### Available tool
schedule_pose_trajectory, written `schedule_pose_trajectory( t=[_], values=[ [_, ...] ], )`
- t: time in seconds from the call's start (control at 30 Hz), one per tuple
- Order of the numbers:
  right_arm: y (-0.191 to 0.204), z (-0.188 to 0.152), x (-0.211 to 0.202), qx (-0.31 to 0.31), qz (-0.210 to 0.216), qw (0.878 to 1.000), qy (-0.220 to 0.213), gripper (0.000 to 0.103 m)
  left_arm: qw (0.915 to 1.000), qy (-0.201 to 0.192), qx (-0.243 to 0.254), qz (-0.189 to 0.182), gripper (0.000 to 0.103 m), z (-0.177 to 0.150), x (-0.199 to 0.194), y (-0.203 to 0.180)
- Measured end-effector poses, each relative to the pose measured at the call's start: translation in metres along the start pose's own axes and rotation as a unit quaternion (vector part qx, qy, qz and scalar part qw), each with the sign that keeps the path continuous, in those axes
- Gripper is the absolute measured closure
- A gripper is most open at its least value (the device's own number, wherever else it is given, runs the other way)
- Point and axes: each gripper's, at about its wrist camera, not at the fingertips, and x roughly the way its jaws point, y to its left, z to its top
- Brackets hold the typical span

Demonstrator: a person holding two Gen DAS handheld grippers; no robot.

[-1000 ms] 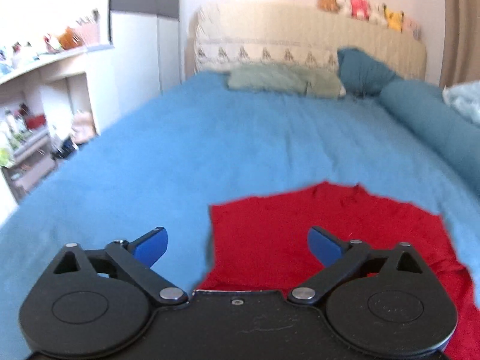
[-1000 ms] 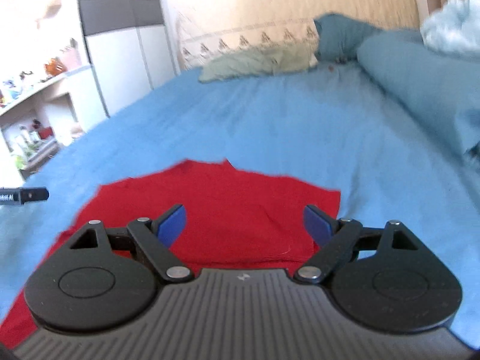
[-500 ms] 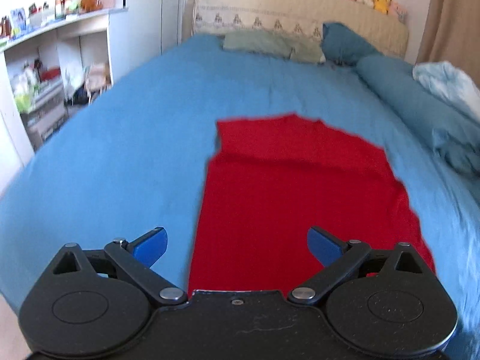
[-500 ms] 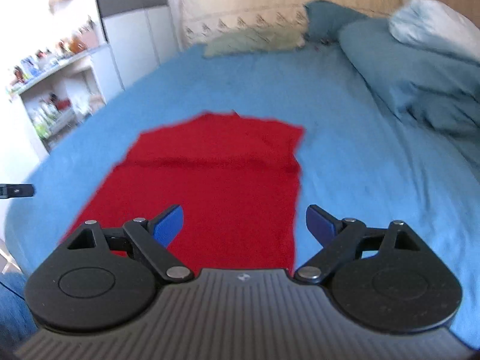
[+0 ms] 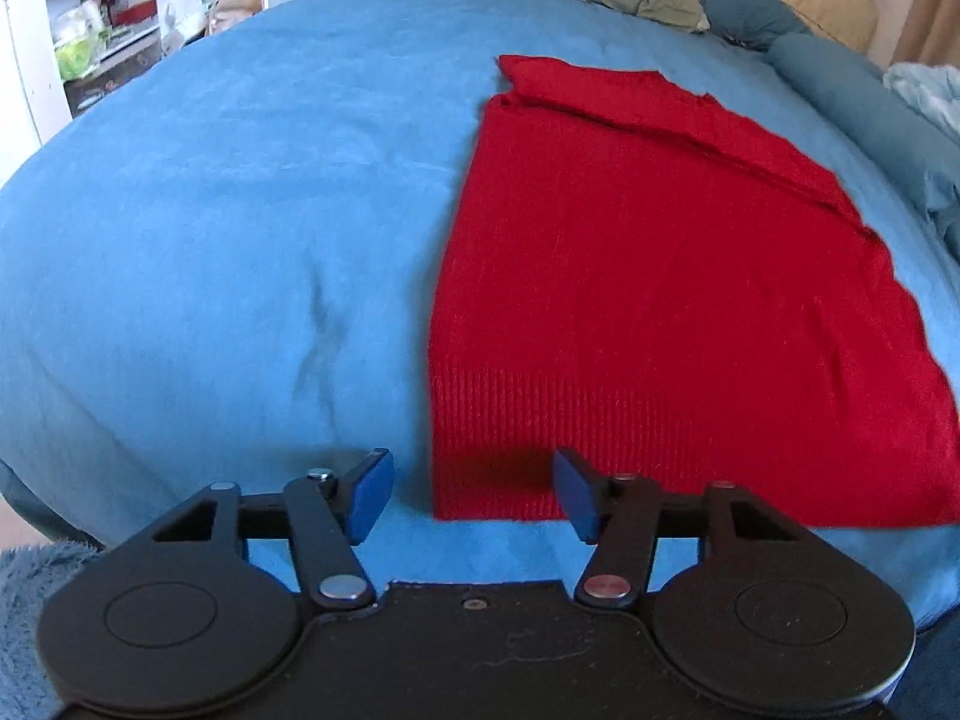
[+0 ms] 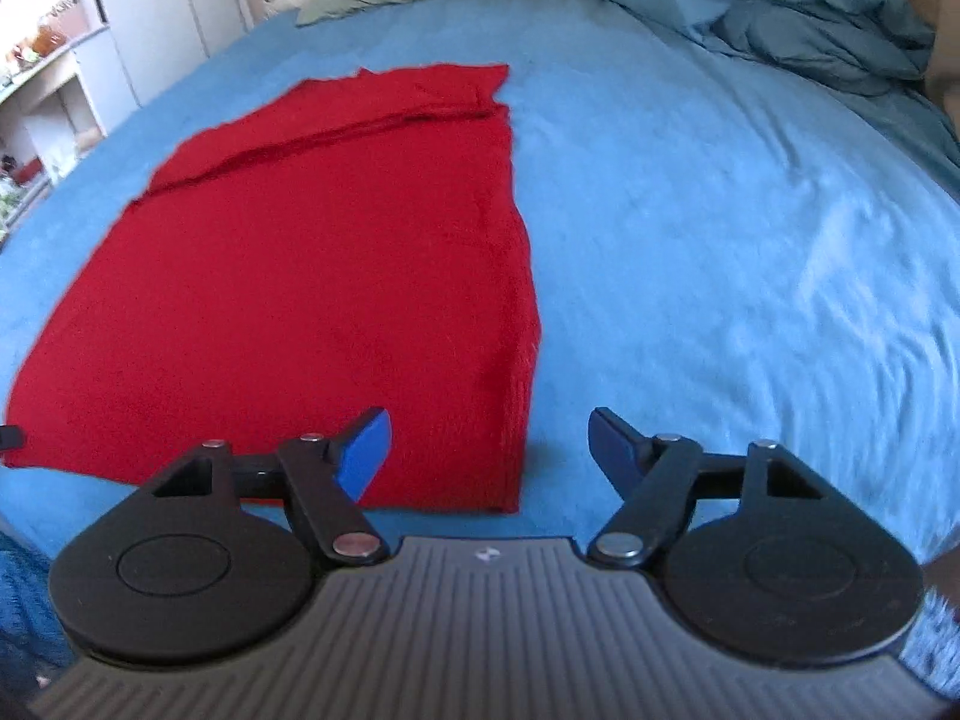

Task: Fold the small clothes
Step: 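Move both grippers to the sweater hem and open them, then grasp the hem with the left gripper while the right gripper grasps the hem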

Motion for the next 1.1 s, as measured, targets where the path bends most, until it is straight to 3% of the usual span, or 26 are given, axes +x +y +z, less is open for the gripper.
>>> schedule_pose_trajectory(
  t=[0.1,0.33,0.47,0.6,0.77,0.87,1.1],
  values=[
    [-0.001,-0.004,0.008,0.012,0.001,1.000,0.011,0.025,1.0000,-0.002,0.008,0.004,0.041,-0.003,0.003,0.000],
    [0.005,-0.009,0.015,0.016,-0.003,1.000,0.013,0.033,0.9999,-0.002,0.014,0.008,0.044,-0.009,0.008,0.006],
    [0.011,-0.010,0.015,0.003,0.006,1.000,0.008,0.050,0.9998,-0.005,0.020,0.001,0.057,-0.010,0.007,0.003],
    [0.016,-0.012,0.016,-0.004,0.006,1.000,0.005,0.056,0.9995,-0.009,0.030,-0.001,0.068,-0.011,0.006,-0.002],
    [0.016,-0.012,0.014,-0.004,0.013,1.000,0.001,0.068,0.9995,-0.014,0.027,-0.007,0.093,-0.012,0.004,-0.003],
    [0.012,-0.012,0.013,0.003,0.020,1.000,-0.001,0.080,0.9996,-0.016,0.023,-0.008,0.095,-0.011,0.003,-0.003],
    [0.003,0.002,-0.005,0.039,0.050,0.998,-0.018,0.082,0.9983,-0.055,-0.007,-0.018,0.098,0.003,-0.028,-0.001]
  ],
)
